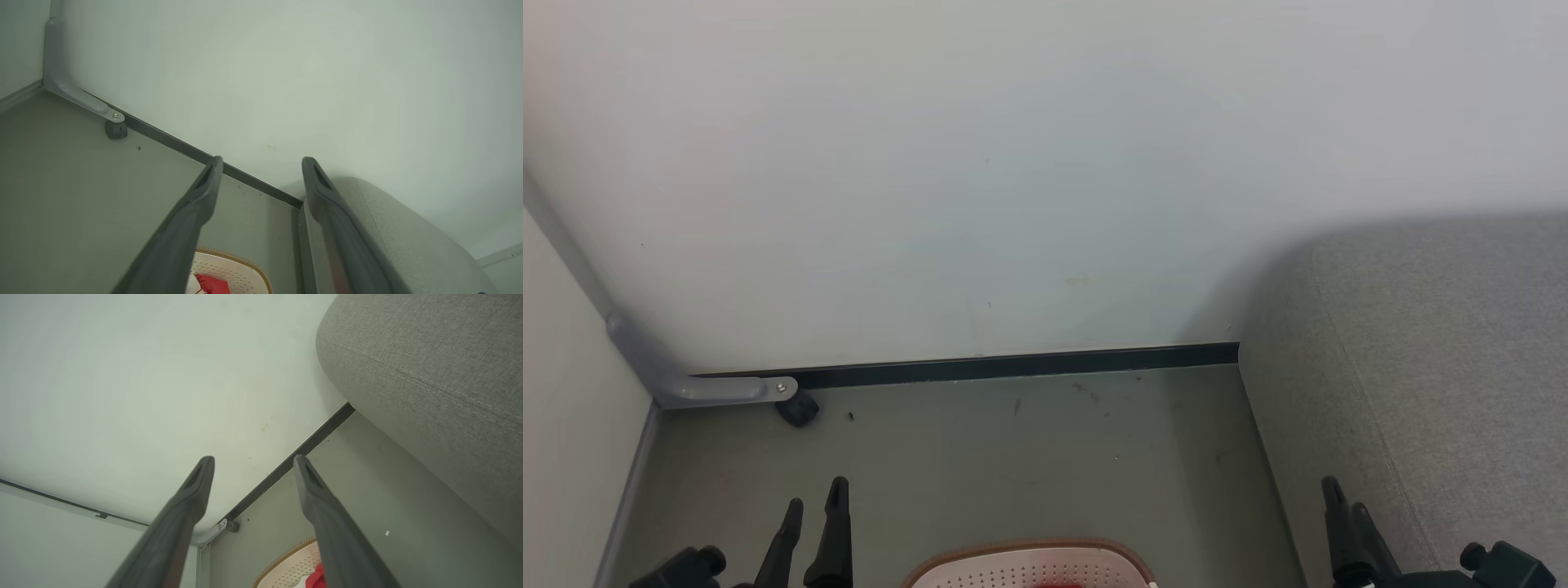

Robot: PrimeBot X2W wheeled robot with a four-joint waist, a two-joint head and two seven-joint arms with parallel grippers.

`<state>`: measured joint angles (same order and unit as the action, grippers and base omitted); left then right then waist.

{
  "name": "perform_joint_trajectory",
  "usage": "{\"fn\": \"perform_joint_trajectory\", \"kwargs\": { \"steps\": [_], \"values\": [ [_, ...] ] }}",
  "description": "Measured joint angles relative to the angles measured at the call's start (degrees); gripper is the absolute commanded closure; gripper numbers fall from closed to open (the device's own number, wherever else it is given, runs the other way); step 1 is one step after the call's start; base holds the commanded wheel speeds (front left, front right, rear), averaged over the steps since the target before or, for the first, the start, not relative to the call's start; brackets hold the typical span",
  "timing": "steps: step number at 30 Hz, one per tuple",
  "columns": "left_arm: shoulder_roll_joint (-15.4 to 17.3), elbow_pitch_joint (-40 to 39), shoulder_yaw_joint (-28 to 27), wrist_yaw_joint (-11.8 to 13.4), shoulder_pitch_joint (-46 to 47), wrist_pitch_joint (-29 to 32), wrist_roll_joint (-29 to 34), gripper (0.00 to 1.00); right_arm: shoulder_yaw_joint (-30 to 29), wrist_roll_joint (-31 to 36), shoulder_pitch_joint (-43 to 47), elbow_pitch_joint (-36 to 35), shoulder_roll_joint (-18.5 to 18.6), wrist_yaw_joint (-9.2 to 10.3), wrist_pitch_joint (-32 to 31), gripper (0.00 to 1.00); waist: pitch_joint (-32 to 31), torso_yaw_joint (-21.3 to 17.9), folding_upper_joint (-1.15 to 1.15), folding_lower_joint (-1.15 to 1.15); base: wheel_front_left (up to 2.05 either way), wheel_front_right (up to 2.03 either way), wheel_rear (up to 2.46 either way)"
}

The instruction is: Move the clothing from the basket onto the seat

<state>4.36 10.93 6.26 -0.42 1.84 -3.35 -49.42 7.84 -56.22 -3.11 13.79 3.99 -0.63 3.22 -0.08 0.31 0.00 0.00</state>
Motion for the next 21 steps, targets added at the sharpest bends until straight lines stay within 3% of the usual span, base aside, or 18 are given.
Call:
{"fn": "perform_joint_trajectory", "kwargs": {
  "steps": [21],
  "values": [
    [0.26,-1.52,1.94,2.99,-0.47,-4.36,22.29,0.00,6.27,18.30,-1.05,-1.34,1.20,3.18,4.52,0.00,0.45,0.01,0.00,0.00,0.00,0.00,0.00]
  ]
}}
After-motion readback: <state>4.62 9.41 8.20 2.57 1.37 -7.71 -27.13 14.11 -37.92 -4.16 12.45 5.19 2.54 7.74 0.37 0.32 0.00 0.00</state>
